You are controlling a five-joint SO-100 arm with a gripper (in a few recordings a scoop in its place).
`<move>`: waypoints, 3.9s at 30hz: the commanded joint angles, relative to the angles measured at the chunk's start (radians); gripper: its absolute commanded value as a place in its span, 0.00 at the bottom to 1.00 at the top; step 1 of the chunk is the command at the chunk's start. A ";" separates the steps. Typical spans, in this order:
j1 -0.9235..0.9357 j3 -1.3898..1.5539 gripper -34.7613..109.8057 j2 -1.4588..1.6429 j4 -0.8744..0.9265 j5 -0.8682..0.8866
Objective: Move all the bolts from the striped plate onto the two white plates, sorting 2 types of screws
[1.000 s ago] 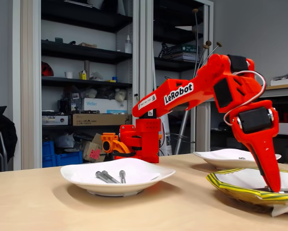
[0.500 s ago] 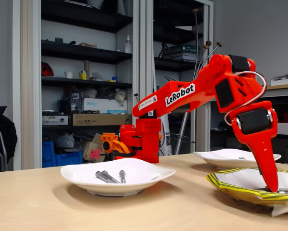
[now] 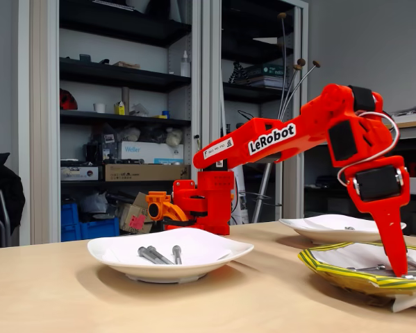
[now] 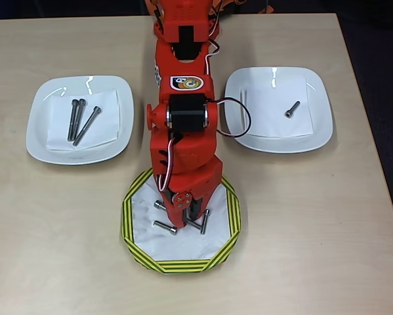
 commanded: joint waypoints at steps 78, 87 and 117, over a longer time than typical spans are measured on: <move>0.109 1.008 0.33 0.742 -0.279 -0.202; 0.117 0.867 0.32 0.575 -0.295 -0.204; -0.026 1.025 0.24 0.916 -0.129 0.034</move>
